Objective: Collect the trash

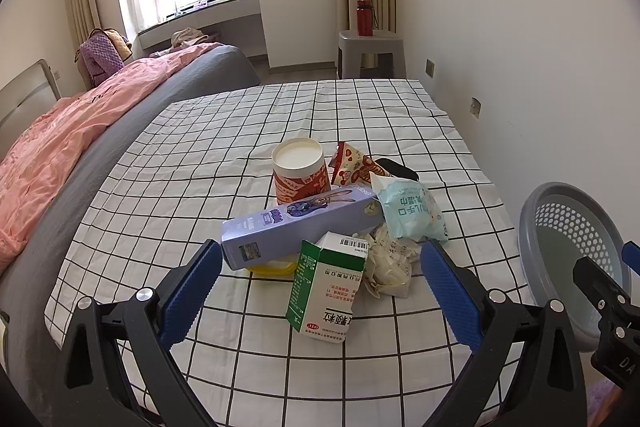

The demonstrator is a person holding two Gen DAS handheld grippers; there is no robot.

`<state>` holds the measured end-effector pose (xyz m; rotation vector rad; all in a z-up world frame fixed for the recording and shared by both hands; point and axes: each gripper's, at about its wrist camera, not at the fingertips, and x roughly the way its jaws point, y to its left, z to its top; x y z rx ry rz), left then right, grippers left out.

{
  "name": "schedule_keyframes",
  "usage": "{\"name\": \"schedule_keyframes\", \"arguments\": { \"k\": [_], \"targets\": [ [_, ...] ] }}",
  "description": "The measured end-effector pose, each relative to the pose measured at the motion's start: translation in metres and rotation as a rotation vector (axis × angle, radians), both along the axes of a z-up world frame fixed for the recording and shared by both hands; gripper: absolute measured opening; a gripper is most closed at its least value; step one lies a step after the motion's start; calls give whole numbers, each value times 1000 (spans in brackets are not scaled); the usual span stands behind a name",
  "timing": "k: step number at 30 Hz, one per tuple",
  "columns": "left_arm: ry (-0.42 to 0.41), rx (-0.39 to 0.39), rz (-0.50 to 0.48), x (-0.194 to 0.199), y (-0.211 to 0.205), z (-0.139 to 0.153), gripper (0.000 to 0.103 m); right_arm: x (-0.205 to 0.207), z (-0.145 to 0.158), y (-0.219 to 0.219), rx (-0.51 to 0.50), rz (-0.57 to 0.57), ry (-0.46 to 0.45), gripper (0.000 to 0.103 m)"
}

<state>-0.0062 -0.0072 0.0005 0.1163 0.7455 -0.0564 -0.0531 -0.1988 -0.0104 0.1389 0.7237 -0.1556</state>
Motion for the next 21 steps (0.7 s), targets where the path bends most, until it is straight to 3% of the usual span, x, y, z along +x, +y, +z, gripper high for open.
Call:
{"name": "schedule_keyframes", "arguments": {
  "k": [21],
  "targets": [
    [-4,10,-1,-2,-1,-2,95,0,3,-1,-4,0,-4,97]
  ]
}}
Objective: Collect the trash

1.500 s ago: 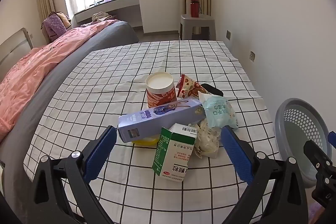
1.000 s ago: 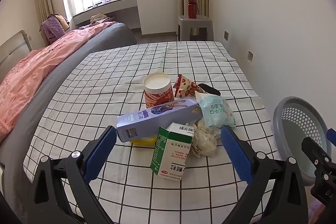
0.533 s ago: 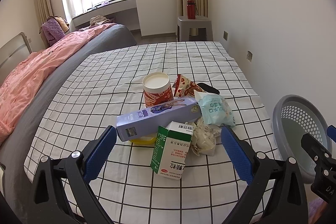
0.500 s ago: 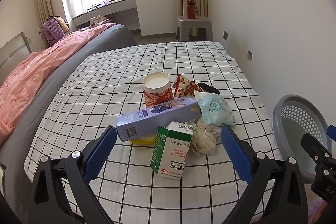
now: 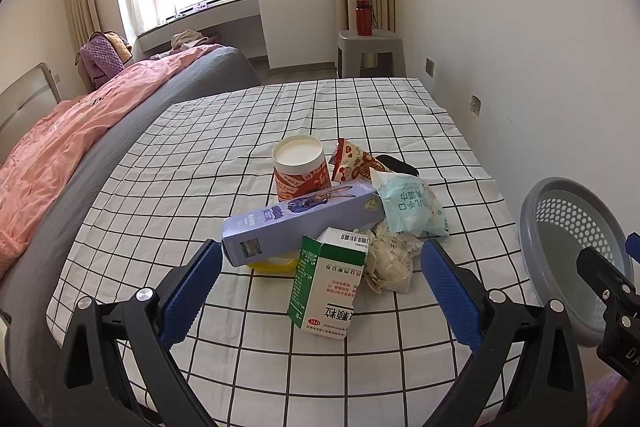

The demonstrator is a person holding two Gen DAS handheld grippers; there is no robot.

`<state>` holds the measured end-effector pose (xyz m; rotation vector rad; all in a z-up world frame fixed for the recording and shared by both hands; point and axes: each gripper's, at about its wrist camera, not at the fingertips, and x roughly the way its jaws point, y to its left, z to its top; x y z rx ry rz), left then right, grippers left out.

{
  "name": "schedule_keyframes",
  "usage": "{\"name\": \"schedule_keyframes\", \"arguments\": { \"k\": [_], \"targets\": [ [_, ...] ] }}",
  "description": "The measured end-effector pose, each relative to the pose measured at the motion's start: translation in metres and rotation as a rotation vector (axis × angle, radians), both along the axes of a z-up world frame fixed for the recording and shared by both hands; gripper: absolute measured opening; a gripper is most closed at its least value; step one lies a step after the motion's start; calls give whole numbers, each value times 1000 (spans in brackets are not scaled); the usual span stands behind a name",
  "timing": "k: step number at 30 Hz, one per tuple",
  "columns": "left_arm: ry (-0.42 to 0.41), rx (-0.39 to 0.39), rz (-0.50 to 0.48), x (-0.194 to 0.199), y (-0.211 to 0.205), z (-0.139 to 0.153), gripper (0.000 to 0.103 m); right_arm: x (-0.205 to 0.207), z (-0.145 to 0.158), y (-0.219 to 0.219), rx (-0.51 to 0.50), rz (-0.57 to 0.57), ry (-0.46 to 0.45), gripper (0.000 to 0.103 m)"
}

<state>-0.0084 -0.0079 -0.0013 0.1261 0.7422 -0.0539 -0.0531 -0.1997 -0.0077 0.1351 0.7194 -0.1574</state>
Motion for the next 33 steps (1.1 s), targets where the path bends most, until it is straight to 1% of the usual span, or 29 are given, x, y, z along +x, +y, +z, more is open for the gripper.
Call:
{"name": "schedule_keyframes", "arguments": {
  "k": [33],
  "targets": [
    [-1,1,0,-1,0,-1,95,0,0,0,-3,-1,-2,97]
  ]
}}
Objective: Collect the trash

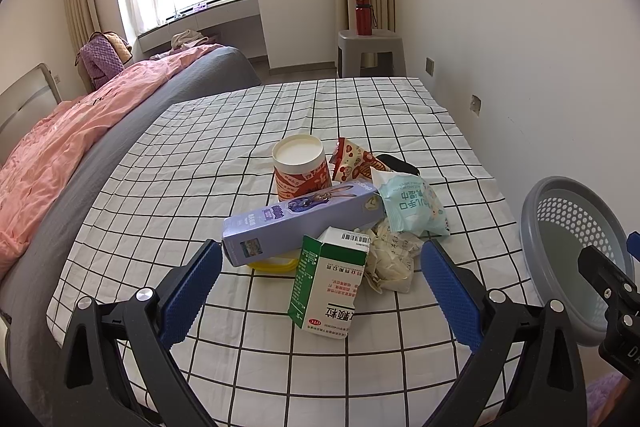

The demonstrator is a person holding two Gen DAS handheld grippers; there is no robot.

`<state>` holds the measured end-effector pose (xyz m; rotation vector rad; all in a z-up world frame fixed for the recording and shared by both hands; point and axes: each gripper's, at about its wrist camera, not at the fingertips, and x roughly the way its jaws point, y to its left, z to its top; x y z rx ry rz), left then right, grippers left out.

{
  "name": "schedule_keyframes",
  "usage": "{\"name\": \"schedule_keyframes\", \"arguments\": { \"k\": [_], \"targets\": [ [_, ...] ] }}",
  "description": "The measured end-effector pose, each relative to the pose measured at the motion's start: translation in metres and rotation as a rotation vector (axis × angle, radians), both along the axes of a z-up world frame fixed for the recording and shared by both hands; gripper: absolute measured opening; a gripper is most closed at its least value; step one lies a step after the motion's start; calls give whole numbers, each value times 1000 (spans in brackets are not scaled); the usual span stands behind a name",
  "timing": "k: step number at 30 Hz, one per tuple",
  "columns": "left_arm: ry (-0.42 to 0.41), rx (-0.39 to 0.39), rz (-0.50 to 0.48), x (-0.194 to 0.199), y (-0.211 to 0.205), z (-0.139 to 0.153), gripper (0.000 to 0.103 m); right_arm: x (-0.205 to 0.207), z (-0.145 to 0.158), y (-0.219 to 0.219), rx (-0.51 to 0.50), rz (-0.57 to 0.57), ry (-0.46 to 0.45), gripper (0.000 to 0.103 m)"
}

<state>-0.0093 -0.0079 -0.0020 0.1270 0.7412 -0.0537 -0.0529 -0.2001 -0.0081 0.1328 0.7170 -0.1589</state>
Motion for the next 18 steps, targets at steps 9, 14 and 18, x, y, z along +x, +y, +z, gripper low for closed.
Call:
{"name": "schedule_keyframes", "arguments": {
  "k": [9,14,18],
  "targets": [
    [2,-1,2,0,2,-4,95,0,-1,0,-1,-1,-1,97],
    [5,-2,4,1,4,-6,95,1,-1,-1,-1,-1,-1,97],
    [10,-9,9,3,5,-7,95,0,-2,3,-1,4,0,97]
  ]
}}
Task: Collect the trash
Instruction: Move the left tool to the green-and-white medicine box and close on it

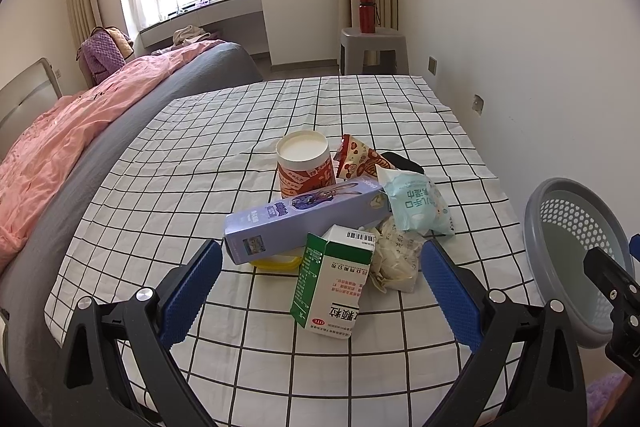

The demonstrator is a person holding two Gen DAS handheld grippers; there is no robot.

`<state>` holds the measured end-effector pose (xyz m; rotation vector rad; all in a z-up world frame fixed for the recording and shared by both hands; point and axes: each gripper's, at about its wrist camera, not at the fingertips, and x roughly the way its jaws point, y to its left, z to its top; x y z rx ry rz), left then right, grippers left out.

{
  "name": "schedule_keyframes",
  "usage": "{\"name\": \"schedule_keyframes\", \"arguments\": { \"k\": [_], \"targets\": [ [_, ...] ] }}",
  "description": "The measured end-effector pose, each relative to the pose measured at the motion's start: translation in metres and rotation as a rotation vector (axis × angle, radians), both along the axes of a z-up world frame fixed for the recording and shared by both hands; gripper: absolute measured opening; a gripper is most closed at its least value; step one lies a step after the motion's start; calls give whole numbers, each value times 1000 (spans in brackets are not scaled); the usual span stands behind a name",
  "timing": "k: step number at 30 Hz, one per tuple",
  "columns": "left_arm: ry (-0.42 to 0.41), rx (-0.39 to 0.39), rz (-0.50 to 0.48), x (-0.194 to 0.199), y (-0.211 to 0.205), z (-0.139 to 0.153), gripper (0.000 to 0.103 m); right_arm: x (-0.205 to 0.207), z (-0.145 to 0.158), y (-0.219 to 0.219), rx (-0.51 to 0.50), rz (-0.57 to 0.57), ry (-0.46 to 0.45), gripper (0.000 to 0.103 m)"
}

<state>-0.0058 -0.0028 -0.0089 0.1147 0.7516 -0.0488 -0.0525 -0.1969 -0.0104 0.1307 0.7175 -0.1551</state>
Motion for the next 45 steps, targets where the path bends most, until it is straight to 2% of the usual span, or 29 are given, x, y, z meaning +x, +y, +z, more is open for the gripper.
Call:
{"name": "schedule_keyframes", "arguments": {
  "k": [14,20,28,36,45],
  "targets": [
    [55,4,50,10,23,-18,95,-2,3,1,25,33,-21,97],
    [99,-39,73,11,39,-30,95,-1,3,-2,55,39,-28,97],
    [152,-35,48,16,37,-44,95,2,3,2,60,68,-27,97],
    [190,-48,-8,23,26,-57,95,3,2,-8,131,72,-34,97],
    [208,-32,6,36,18,-70,94,2,3,-13,157,74,-36,97]
  ]
}}
